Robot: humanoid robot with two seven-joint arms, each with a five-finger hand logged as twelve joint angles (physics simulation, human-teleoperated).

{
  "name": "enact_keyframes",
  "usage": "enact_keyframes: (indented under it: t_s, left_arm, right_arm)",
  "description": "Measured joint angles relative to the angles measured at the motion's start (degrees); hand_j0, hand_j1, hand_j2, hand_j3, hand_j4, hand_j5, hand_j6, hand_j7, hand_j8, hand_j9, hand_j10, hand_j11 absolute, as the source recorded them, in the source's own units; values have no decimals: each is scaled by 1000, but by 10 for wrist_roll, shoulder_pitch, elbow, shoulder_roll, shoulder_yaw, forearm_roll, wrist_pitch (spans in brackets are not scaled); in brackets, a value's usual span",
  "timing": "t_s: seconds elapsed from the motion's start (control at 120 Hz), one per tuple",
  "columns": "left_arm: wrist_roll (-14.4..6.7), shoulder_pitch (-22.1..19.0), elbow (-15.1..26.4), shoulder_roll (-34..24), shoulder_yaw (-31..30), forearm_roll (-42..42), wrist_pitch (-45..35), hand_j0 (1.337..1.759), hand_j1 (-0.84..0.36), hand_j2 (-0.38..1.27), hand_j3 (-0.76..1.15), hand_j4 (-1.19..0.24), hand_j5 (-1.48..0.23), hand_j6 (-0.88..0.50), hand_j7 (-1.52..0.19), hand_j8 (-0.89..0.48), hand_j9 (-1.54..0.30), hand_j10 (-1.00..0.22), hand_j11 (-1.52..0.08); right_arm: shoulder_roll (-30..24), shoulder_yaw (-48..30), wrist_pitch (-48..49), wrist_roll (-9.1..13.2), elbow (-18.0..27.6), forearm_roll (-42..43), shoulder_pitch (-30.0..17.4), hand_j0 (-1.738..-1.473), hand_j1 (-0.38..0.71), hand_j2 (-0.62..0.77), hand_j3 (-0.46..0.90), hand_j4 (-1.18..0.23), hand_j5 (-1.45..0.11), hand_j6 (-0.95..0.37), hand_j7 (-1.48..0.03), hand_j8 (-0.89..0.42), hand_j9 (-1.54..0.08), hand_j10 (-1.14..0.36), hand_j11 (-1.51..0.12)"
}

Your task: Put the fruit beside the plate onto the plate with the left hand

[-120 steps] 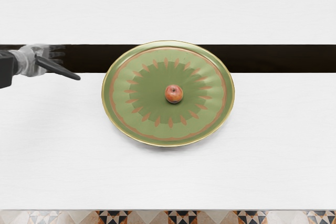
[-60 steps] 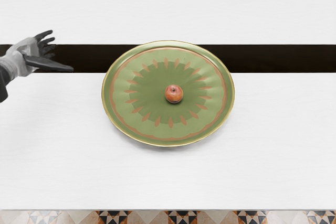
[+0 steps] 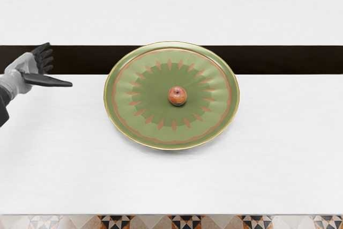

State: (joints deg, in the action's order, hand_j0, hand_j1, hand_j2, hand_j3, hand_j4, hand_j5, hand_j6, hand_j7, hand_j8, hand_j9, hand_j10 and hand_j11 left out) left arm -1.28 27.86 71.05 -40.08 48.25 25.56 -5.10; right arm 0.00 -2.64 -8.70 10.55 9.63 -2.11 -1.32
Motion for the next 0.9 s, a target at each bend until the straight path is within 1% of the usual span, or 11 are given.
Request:
enact_keyframes:
  t_s: [0.225,0.9]
  left_arm:
    - [4,0,0,0,0,0,0,1658,329,5,0,-16,-23,-16,-23,-16,-23,-17,-23]
    - [4,0,0,0,0,0,0,1658,329,5,0,-16,-23,-16,-23,-16,-23,-17,-23]
  right_arm:
    - [0,0,0,0,0,0,0,-1658,-349,0,0,0,0,-1,0,0,0,0,0]
    - [0,0,0,0,0,0,0,-1658,-349,0,0,0,0,-1,0,0,0,0,0]
